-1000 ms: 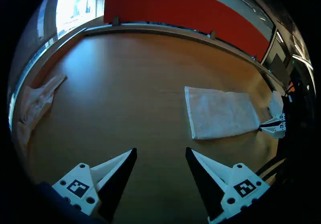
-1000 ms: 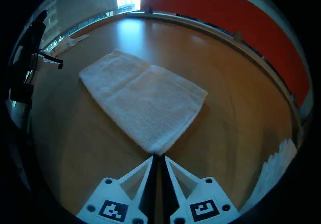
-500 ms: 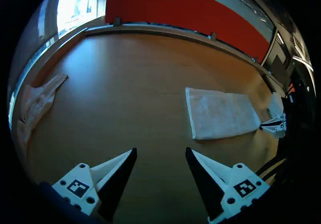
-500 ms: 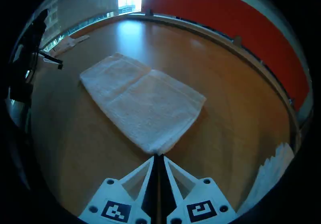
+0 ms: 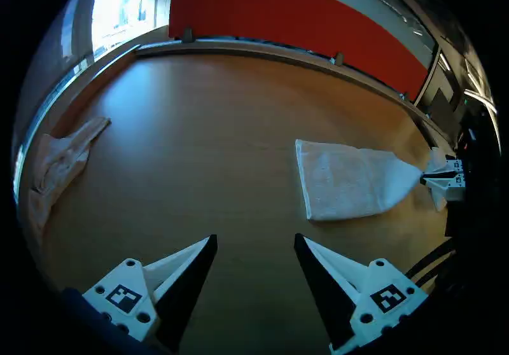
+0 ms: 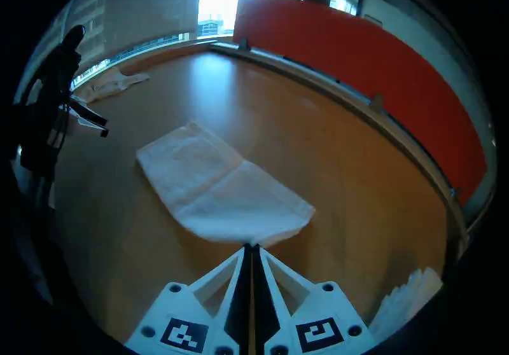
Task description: Fold towel
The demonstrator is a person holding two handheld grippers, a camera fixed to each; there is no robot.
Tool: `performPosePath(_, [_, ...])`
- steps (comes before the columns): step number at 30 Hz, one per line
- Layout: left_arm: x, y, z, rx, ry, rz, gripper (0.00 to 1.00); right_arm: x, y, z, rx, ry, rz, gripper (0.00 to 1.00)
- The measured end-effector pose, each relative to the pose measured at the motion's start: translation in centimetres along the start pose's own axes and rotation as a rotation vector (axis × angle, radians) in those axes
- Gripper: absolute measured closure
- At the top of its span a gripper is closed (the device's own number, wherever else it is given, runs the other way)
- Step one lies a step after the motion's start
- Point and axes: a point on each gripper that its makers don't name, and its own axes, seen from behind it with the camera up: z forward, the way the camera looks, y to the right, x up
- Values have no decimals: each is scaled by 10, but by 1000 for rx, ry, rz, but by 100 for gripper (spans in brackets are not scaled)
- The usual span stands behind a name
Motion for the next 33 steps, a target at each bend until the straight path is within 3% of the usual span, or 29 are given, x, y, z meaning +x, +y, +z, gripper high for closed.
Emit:
performPosePath(11, [2, 0, -3, -4, 8, 0, 11, 60, -9, -7, 5, 83, -99, 98])
performPosePath(20, [1, -1, -6, -9, 15, -17, 11, 74, -15, -4, 24, 101, -112, 98])
performPosePath(26, [5, -3, -12, -6, 29, -17, 11, 92, -25, 1, 50, 116, -154, 98])
performPosePath(33, [7, 1, -21, -23, 49, -65, 11, 120, -51, 17, 104, 128, -220, 98])
